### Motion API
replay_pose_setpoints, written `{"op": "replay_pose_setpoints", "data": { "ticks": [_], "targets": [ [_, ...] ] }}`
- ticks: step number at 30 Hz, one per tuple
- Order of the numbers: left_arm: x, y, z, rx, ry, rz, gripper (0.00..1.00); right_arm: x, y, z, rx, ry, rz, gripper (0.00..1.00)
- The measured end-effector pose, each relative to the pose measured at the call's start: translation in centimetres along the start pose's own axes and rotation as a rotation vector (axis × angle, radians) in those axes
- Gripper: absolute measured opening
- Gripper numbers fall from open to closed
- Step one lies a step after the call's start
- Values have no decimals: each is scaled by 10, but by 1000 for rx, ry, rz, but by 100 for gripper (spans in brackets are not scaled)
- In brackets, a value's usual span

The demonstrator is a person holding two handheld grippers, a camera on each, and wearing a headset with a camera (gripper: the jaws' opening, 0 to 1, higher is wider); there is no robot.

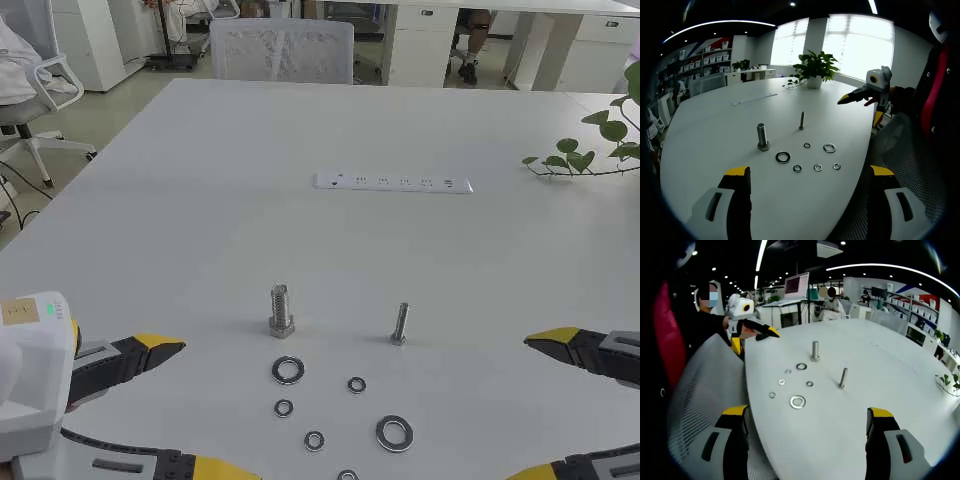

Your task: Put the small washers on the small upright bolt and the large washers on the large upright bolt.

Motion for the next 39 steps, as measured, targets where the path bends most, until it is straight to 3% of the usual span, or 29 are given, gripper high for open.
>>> {"op": "replay_pose_setpoints", "data": {
  "ticks": [25, 39],
  "targets": [
    [-3, -2, -1, 1, -9, 2, 94, 7, 1, -2, 12, -28, 26, 94],
    [-3, -2, -2, -1, -5, 3, 94, 2, 2, 1, 12, -24, 43, 93]
  ]
}}
Point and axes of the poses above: the centre of the closed fingertips' face, and the gripper's own axes: y roughly forward along the fingers, z roughly to its left, x roughly out of its top, the point moved 4 cm from there along -y, roughly backward along the fingers, and after that the axes turned 5 degrees about -z, right-handed, at the moved point
